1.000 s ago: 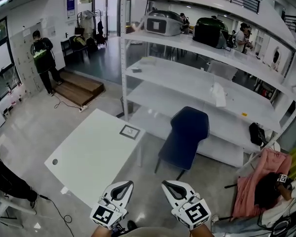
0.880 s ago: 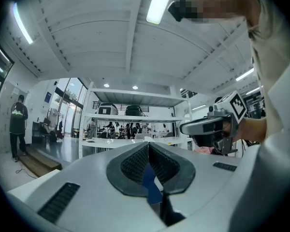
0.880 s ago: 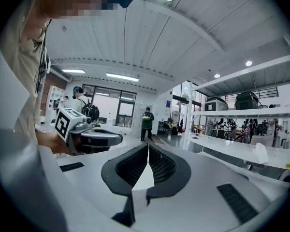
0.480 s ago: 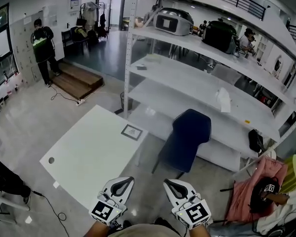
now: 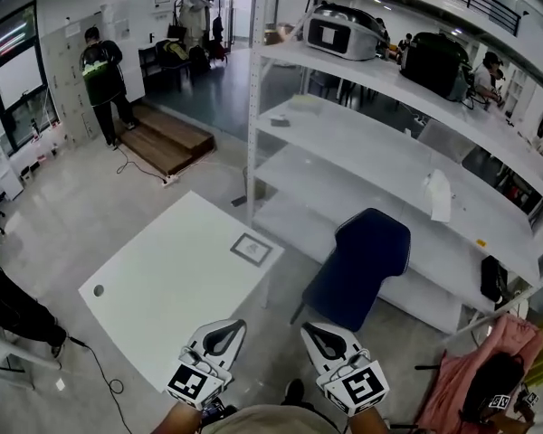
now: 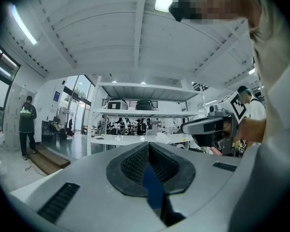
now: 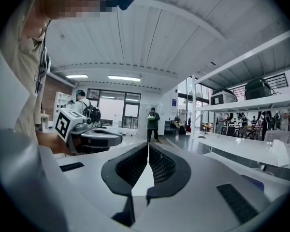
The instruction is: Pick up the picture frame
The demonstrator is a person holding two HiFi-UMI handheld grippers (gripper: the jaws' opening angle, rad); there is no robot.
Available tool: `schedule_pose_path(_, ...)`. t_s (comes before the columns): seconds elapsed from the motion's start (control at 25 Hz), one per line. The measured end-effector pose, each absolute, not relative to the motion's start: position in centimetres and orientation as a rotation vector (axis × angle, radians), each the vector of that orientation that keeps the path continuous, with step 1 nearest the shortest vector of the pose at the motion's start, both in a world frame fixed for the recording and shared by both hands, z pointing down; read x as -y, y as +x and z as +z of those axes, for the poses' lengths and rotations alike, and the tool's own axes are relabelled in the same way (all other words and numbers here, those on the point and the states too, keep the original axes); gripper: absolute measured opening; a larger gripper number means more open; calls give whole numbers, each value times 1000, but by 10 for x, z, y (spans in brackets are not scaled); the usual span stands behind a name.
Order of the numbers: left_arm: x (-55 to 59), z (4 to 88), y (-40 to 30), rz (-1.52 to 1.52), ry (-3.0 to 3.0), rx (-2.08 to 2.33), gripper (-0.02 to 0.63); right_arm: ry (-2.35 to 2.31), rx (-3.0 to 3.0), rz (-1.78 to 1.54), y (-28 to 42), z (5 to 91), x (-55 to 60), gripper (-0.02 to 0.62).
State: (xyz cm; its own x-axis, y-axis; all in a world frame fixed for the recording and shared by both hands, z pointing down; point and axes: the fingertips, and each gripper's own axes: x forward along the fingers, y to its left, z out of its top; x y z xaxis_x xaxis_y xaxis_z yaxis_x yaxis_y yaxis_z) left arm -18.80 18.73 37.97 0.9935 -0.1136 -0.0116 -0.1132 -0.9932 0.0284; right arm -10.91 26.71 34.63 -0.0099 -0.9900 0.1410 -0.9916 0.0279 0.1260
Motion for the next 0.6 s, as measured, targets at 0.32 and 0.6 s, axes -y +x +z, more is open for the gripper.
schedule_pose_path(0.32, -178, 371, -99, 15, 3104, 357, 15, 1973, 2233, 31, -9, 346, -247, 26)
schedule_pose_path(0.6, -185, 374, -50, 66, 3085, 445, 15, 1911, 2340, 54, 46, 354, -244, 28)
